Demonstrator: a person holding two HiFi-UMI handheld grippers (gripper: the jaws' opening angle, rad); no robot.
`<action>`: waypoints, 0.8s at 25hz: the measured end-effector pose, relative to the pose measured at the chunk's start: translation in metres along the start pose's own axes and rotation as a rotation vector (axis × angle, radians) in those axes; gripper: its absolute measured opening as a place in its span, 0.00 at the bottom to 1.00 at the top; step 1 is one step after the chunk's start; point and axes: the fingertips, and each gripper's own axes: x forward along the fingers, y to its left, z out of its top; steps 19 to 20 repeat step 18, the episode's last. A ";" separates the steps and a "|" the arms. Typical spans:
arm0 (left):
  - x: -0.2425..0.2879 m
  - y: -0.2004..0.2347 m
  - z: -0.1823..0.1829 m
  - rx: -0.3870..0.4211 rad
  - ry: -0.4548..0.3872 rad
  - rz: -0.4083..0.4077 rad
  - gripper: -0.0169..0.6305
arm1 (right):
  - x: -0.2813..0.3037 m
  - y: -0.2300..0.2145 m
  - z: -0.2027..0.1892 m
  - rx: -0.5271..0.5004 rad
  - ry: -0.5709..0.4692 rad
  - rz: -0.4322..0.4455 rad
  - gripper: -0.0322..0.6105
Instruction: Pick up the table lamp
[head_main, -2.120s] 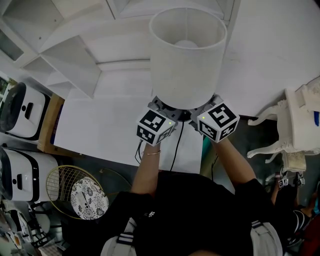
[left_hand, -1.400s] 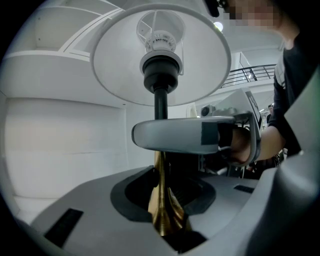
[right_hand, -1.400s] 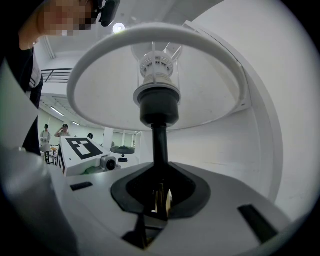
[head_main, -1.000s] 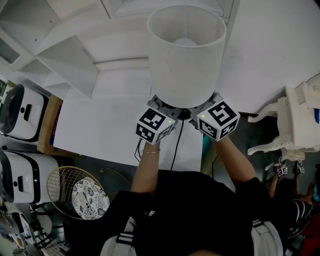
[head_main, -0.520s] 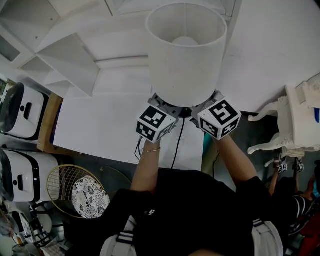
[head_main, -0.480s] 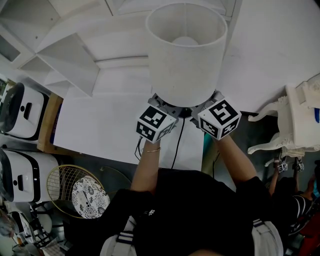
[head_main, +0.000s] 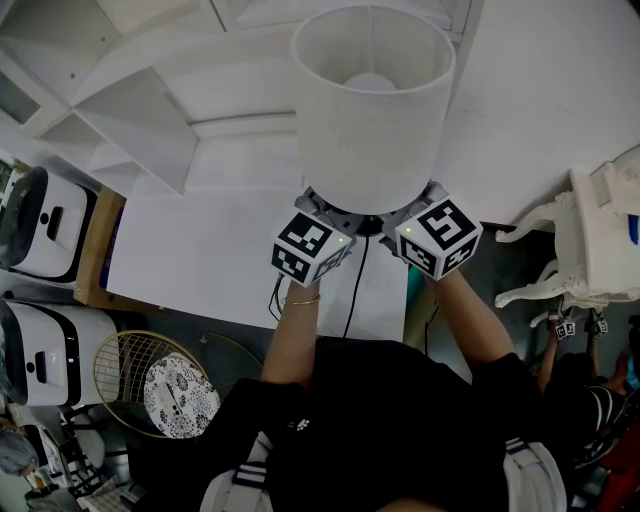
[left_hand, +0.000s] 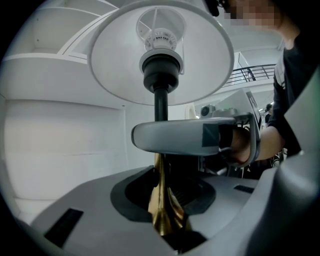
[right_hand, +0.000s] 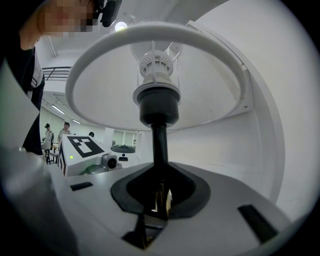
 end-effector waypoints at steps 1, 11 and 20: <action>0.000 0.000 0.000 0.001 0.000 0.000 0.19 | 0.000 0.000 0.000 0.001 0.000 0.000 0.15; 0.000 -0.001 -0.001 0.000 0.003 0.002 0.19 | -0.001 0.000 -0.001 0.005 0.003 0.003 0.15; -0.001 0.001 -0.001 0.001 0.002 0.004 0.19 | 0.001 0.001 -0.001 0.002 0.002 0.003 0.15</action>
